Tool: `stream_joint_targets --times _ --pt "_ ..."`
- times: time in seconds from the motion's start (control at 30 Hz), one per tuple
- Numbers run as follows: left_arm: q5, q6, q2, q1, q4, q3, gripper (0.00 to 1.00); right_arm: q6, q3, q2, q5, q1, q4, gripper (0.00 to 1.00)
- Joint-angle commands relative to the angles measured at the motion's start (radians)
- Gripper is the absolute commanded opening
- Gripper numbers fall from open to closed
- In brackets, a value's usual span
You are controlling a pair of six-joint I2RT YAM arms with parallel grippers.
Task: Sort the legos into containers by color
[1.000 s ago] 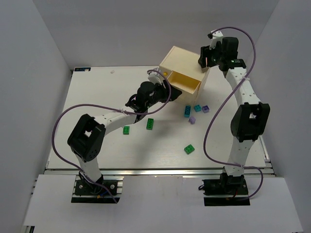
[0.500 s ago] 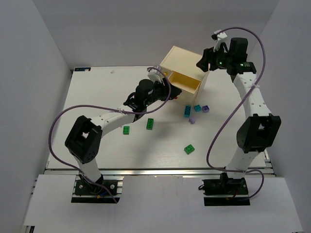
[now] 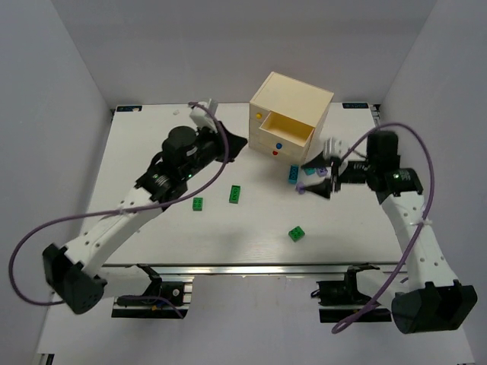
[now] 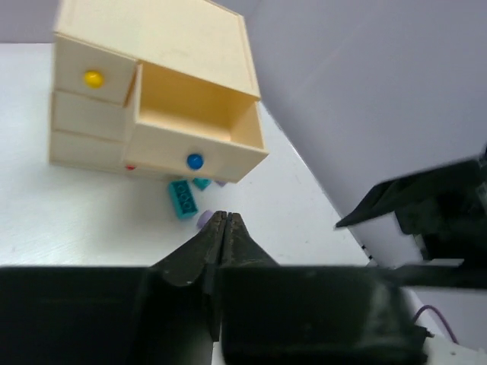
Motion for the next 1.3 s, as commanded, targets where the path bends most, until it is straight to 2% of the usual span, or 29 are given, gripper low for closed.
stream_joint_targets --times 0.0,0.03,0.07,0.13,0.2,0.33,0.5,0.63,1.27 --pt "-0.106 0.099 -0.129 0.015 -0.303 -0.041 0.18 -0.56 -0.133 -0.022 -0.043 0.036 -0.388 0.7" --pt "-0.149 0.107 -0.16 0.015 -0.333 -0.09 0.35 -0.598 -0.206 -0.029 0.023 0.046 -0.401 0.73" --pt "-0.174 0.127 -0.212 0.015 -0.359 -0.113 0.63 -0.627 -0.24 -0.031 0.057 0.057 -0.406 0.76" --pt "-0.221 0.144 -0.25 0.015 -0.431 -0.182 0.75 -0.716 -0.32 -0.023 0.146 0.066 -0.413 0.81" --pt "-0.287 0.161 -0.286 0.015 -0.489 -0.22 0.81 -0.761 -0.354 -0.012 0.216 0.083 -0.403 0.88" --pt "-0.376 0.204 -0.335 0.015 -0.517 -0.323 0.83 -0.822 -0.396 -0.002 0.315 0.117 -0.335 0.89" --pt "-0.445 0.231 -0.408 0.015 -0.461 -0.438 0.84 -0.854 -0.415 0.084 0.445 0.192 -0.272 0.89" --pt "-0.479 0.241 -0.41 0.015 -0.441 -0.44 0.85 -0.833 -0.428 0.176 0.54 0.253 -0.207 0.89" --pt "-0.493 0.248 -0.461 0.015 -0.427 -0.461 0.86 -0.744 -0.33 0.443 0.636 0.375 -0.108 0.84"
